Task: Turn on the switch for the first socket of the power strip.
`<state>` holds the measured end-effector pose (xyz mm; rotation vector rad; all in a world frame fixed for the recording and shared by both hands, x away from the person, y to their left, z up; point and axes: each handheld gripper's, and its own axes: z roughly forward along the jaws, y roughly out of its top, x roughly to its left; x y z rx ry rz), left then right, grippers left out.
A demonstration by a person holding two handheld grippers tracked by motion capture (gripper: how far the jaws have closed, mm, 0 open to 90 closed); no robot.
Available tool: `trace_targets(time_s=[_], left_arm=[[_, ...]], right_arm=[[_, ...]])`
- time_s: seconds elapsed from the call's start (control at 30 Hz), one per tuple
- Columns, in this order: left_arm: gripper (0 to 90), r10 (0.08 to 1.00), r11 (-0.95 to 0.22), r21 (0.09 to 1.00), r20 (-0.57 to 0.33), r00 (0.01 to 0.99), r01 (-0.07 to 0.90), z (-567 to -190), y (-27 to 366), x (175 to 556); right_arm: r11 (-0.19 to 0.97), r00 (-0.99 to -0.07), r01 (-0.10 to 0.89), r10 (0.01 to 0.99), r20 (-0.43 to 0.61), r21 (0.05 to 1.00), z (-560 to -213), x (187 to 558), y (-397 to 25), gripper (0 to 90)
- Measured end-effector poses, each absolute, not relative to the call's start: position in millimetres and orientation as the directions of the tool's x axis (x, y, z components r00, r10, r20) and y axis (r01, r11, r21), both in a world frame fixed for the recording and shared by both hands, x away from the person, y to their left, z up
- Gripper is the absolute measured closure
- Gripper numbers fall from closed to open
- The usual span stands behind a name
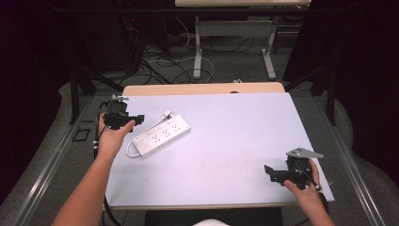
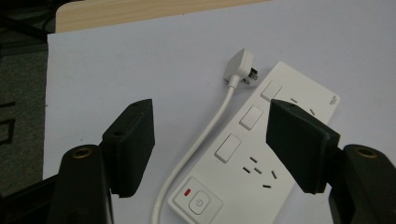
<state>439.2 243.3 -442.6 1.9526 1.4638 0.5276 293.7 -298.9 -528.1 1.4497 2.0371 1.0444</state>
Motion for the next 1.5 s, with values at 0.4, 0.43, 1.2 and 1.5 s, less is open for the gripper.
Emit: trace_targets(time_s=[0.4, 0.43, 1.2, 1.5], left_arm=[[38.9, 0.951, -0.165, 0.687, -0.079, 0.298, 0.708, -444.5, 235.1, 450.5], [40.1, 0.953, -0.165, 0.685, -0.075, 0.294, 0.710, -444.2, 234.3, 450.9], [60.8, 0.945, -0.154, 0.649, -0.122, 0.302, 0.745, -455.5, 216.0, 462.7], [70.9, 0.951, -0.134, 0.645, -0.130, 0.281, 0.752, -460.1, 211.7, 462.8]], right_arm=[[0.176, -0.367, 0.604, 0.927, 0.076, 0.777, -529.1, 294.5, -299.6, 0.0], [0.175, -0.368, 0.604, 0.927, 0.076, 0.777, -529.2, 294.5, -299.6, 0.0], [0.179, -0.376, 0.607, 0.923, 0.082, 0.774, -530.6, 295.0, -299.4, 0.0], [0.179, -0.377, 0.606, 0.922, 0.082, 0.775, -530.8, 295.2, -299.4, 0.0]])
